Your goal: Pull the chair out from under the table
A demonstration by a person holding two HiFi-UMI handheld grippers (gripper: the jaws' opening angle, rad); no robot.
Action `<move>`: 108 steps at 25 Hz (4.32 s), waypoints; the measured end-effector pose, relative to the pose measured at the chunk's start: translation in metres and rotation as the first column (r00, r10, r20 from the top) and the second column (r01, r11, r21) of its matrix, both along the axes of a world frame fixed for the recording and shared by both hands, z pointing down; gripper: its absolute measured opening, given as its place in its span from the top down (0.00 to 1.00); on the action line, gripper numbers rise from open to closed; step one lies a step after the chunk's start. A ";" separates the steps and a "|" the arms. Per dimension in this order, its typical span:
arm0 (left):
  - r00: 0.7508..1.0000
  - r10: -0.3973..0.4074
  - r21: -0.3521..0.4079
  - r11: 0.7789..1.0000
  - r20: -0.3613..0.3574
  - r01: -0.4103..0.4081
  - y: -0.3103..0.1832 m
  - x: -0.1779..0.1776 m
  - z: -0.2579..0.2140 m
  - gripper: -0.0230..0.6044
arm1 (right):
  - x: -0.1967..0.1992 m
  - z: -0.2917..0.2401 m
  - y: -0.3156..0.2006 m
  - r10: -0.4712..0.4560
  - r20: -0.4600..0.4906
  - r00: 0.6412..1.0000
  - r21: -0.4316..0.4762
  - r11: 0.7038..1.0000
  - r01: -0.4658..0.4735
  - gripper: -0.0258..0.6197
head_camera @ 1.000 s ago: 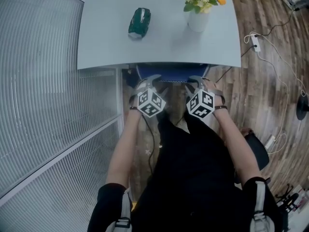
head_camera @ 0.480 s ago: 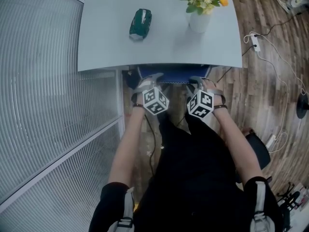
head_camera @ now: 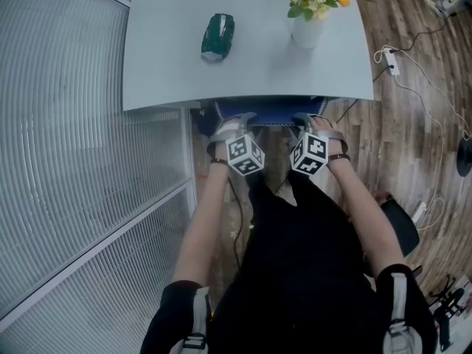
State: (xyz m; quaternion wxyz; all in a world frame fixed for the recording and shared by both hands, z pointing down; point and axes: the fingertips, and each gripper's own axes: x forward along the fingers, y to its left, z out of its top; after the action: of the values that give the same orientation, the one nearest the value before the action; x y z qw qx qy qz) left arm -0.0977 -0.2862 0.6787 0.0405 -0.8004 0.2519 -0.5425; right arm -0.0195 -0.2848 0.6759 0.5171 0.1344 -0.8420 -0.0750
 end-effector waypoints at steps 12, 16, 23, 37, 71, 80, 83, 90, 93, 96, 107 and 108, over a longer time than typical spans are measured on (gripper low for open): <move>0.999 0.044 -0.053 0.998 -0.004 -0.044 0.054 0.002 0.013 0.77 | 0.002 0.011 0.053 0.048 0.044 0.998 -0.162 0.986 -0.040 0.79; 0.999 0.046 -0.087 0.995 -0.012 -0.046 0.076 0.003 0.019 0.78 | 0.004 0.017 0.074 0.075 0.044 0.996 -0.207 0.976 -0.065 0.78; 0.999 0.046 -0.111 0.993 -0.010 -0.047 0.104 0.004 0.026 0.79 | 0.004 0.024 0.102 0.085 0.014 0.996 -0.214 0.974 -0.080 0.79; 0.995 0.100 -0.164 0.981 -0.012 -0.101 0.175 -0.012 0.038 0.80 | -0.011 0.036 0.179 0.078 -0.050 0.996 -0.273 0.958 -0.089 0.80; 0.984 0.177 -0.158 0.971 -0.016 -0.177 0.302 -0.033 0.025 0.81 | -0.031 0.021 0.306 0.149 -0.055 0.987 -0.264 0.951 -0.159 0.80; 0.993 0.113 -0.178 0.977 -0.019 -0.115 0.337 -0.007 0.019 0.81 | -0.005 0.015 0.336 0.098 -0.053 0.994 -0.268 0.957 -0.108 0.80; 0.995 0.096 -0.179 0.979 -0.018 -0.098 0.347 -0.002 0.015 0.81 | 0.001 0.011 0.346 0.091 -0.040 0.995 -0.268 0.958 -0.099 0.80; 0.997 0.075 -0.185 0.980 -0.019 -0.078 0.371 0.015 0.009 0.81 | 0.017 0.005 0.366 0.080 -0.026 0.996 -0.253 0.964 -0.084 0.80; 0.998 0.067 -0.188 0.980 -0.022 -0.070 0.383 0.022 0.007 0.81 | 0.023 0.004 0.378 0.074 -0.018 0.997 -0.255 0.964 -0.076 0.80; 0.998 0.051 -0.179 0.982 -0.021 -0.054 0.392 0.029 0.007 0.80 | 0.030 0.002 0.387 0.061 -0.015 0.998 -0.247 0.967 -0.063 0.80; 0.999 0.027 -0.206 0.978 -0.037 -0.034 0.433 0.051 0.010 0.80 | 0.051 0.008 0.427 0.028 -0.011 1.000 -0.251 0.968 -0.030 0.80; 0.999 0.032 -0.207 0.978 -0.041 -0.040 0.436 0.051 0.009 0.80 | 0.051 0.006 0.430 0.028 -0.010 1.000 -0.253 0.967 -0.030 0.80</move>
State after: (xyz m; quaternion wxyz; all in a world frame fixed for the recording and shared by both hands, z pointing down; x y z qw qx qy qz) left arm -0.0463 0.1501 0.6882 -0.0383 -0.8148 0.1801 -0.5497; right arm 0.0320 0.1449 0.6815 0.5335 0.0795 -0.8411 0.0400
